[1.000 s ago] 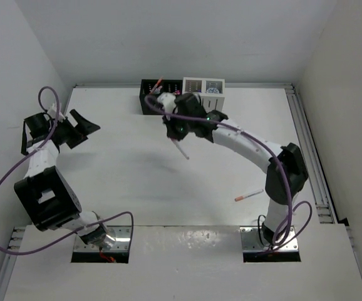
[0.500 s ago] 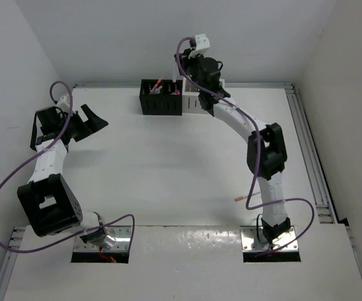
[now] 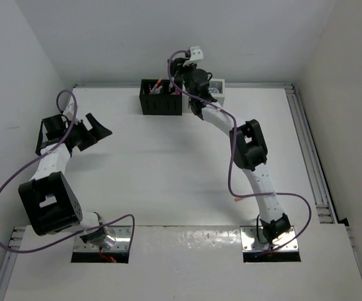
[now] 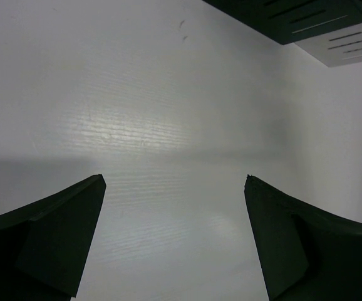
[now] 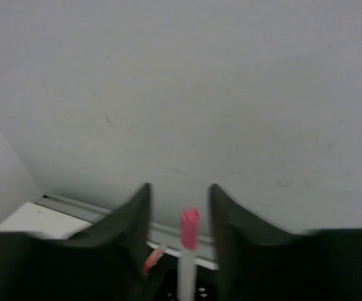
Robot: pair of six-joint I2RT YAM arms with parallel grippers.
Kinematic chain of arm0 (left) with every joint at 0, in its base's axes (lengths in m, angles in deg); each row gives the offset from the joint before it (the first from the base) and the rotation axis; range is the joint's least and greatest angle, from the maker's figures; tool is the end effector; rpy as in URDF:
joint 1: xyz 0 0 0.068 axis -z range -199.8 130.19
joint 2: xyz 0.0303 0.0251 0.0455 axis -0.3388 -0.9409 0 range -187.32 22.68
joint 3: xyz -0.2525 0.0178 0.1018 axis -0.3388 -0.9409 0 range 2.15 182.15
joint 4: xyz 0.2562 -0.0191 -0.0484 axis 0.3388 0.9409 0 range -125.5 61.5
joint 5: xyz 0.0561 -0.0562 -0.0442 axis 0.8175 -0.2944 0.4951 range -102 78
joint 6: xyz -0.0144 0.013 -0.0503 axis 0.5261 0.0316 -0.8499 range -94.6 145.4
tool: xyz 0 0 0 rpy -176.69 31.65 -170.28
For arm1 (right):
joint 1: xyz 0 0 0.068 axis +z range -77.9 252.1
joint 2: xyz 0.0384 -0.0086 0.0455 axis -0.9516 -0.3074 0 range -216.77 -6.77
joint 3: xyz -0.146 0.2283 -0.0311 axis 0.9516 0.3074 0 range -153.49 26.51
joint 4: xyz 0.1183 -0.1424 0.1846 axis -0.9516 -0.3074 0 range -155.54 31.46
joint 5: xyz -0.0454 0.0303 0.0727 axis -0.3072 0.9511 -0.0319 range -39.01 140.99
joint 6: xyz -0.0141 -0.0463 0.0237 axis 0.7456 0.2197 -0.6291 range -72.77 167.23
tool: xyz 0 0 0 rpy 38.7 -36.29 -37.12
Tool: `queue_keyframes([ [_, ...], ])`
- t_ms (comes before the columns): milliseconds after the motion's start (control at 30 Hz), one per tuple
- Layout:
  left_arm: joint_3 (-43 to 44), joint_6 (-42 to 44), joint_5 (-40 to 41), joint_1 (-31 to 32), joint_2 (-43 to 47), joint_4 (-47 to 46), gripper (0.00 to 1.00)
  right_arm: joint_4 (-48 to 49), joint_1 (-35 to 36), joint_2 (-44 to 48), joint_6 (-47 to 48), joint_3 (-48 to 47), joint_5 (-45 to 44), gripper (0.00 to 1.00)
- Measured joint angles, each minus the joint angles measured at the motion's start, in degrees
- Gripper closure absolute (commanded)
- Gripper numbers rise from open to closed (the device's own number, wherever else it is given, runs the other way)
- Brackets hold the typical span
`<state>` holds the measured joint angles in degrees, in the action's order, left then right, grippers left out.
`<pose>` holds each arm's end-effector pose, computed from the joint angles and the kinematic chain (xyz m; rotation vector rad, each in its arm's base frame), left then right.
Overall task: Sort the stationery into containers
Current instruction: Place the pen in the storage box, then pick up the pen from the center of the board.
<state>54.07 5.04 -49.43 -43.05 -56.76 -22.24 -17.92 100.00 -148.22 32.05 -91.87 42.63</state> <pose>0.2787 0.0962 0.2464 -0.4947 2.1464 -0.7120 0.5145 0.2667 0.2702 -0.0147 1.2873 0.5551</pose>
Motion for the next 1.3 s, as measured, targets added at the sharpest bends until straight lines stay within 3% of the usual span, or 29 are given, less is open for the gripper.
queue_keyframes([
  [100,-0.7,1.0,0.4,1.4,0.3,-0.2,0.0,1.5,-0.1,0.9,0.6,4.3,0.6,0.31],
  [300,-3.2,5.5,1.2,10.6,4.9,-3.0,0.0,-4.5,-1.7,10.6,0.9,20.4,5.7,0.27],
  [400,-3.5,9.3,0.3,17.0,6.4,-3.7,0.01,-14.4,-4.4,20.1,2.1,25.6,11.7,0.43],
  [433,-3.5,10.8,0.7,20.0,6.6,-3.9,0.02,-20.6,-6.2,25.0,2.7,26.2,15.1,0.57],
  [500,-3.5,12.9,1.3,25.7,6.8,-4.1,0.04,-29.3,-9.8,32.7,5.6,26.2,21.0,0.68],
  [633,-2.3,15.1,1.4,31.9,5.4,-3.3,0.05,-51.3,-17.6,48.8,18.5,26.1,30.7,0.7],
  [767,4.3,14.4,-3.5,27.3,-0.8,-1.8,0.0,-73.5,-16.9,61.3,35.8,31.9,34.6,0.57],
  [900,9.0,13.1,-8.3,21.5,-4.8,-2.0,0.0,-87.1,-9.8,70.8,47.6,54.1,34.3,0.53],
  [1100,10.9,14.8,-8.8,18.2,-2.2,1.1,0.0,-90.4,-3.4,77.5,54.6,80.1,27.6,0.57],
  [1300,12.4,18.8,-9.5,17.3,1.9,4.3,0.0,-83.9,-2.8,78.4,59.4,88.3,23.3,0.55],
])
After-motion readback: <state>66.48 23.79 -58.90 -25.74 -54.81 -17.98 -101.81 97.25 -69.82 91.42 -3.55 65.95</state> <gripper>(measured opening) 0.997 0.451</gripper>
